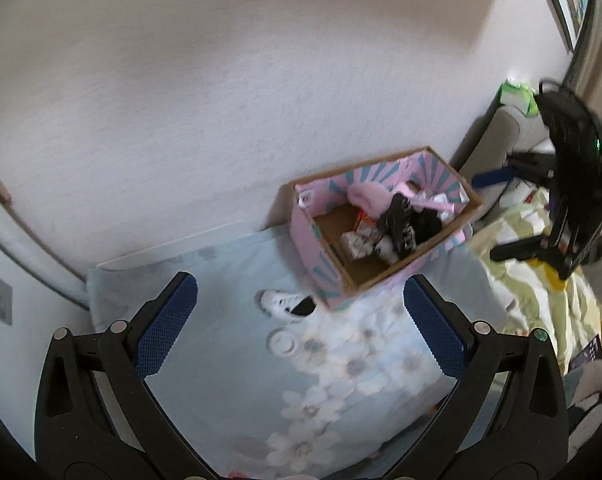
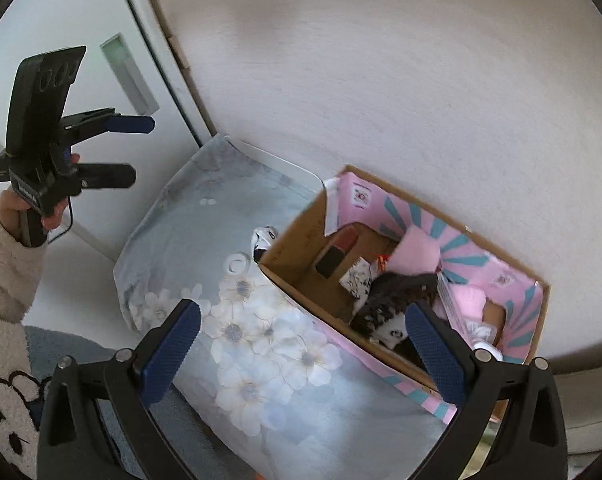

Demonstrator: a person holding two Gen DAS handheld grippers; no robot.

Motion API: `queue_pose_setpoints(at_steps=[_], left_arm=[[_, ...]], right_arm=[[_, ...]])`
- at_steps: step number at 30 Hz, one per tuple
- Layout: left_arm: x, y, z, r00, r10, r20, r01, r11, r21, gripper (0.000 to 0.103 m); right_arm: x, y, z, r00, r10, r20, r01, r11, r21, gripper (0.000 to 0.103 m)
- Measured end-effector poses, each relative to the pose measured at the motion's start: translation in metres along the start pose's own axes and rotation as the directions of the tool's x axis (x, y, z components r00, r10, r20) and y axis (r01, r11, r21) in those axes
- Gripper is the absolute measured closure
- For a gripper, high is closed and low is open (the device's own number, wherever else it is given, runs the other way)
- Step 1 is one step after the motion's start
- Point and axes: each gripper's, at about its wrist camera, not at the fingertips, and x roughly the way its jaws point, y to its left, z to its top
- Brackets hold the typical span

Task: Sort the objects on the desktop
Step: 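Move both tools back toward the sock and tape roll on the cloth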

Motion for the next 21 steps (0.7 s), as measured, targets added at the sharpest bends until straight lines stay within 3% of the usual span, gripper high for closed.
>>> queue_pose_setpoints(at_steps=[5,8,12,17,21], left_arm=[[0.001,0.008,-0.018,1.000,-0.024,-0.016,0.025,0.999,0.022,0.000],[0.009,0.009,-0.027,0.998,-0.053,-0.041,0.055,0.997,0.054,0.000],[0.010,0.011,-0.033,0.997,-0.079,-0.019,0.080,0.992,0.098,0.000],[0.028,0.014,-0.047,0.994,-0.109,-0.010,0.109,0.977,0.185,0.000],[0.062,0.017,-0.068,0.990,-0.136,-0.028,0.139,0.969,0.205,0.000]], right_arm=[[0.001,0.015,0.022,0.999,0.036,-0.005,-0.036,0.999,0.016,0.001],[0.007,0.035,0.039,1.000,0.006,-0.025,-0.008,0.998,-0.069,0.001],[0.027,0.063,0.060,0.996,-0.047,-0.072,0.031,0.978,-0.204,0.001],[0.075,0.085,0.087,0.979,-0.113,-0.167,0.044,0.929,-0.367,0.001],[0.129,0.092,0.101,0.956,-0.122,-0.265,-0.004,0.903,-0.430,0.001]])
